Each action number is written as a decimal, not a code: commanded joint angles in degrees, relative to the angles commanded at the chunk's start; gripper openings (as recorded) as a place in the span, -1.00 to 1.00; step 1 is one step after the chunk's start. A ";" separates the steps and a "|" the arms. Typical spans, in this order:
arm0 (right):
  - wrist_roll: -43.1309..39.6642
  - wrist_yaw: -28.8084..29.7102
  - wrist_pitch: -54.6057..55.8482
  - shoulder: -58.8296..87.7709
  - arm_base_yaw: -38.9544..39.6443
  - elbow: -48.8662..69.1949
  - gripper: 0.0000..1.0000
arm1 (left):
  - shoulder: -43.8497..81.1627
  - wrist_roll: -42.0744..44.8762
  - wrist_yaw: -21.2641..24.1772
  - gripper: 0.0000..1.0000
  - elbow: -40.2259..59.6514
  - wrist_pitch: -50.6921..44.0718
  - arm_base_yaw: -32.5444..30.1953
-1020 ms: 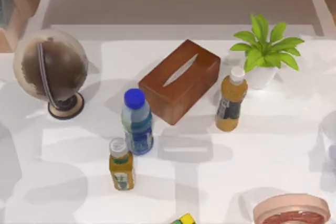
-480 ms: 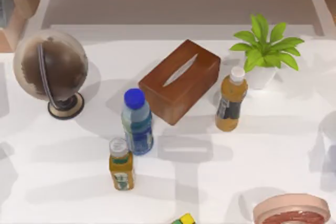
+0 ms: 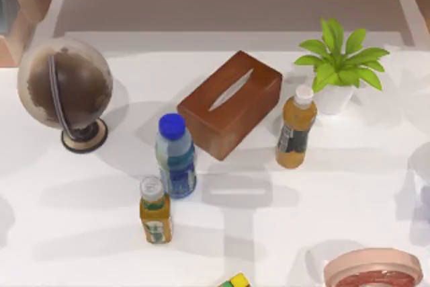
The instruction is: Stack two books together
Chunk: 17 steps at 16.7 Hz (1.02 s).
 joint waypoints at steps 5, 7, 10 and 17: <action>0.00 0.00 0.00 0.00 0.00 0.00 1.00 | -0.05 -0.07 -0.15 -1.00 0.15 0.13 0.05; 0.00 0.00 0.00 0.00 0.00 0.00 1.00 | 0.64 -0.38 -0.38 -1.00 0.37 0.57 -0.44; 0.00 0.00 0.00 0.00 0.00 0.00 1.00 | 0.94 -0.53 -0.49 -1.00 0.48 0.79 -0.66; 0.00 0.00 0.00 0.00 0.00 0.00 1.00 | 0.94 -0.53 -0.49 -0.10 0.48 0.79 -0.66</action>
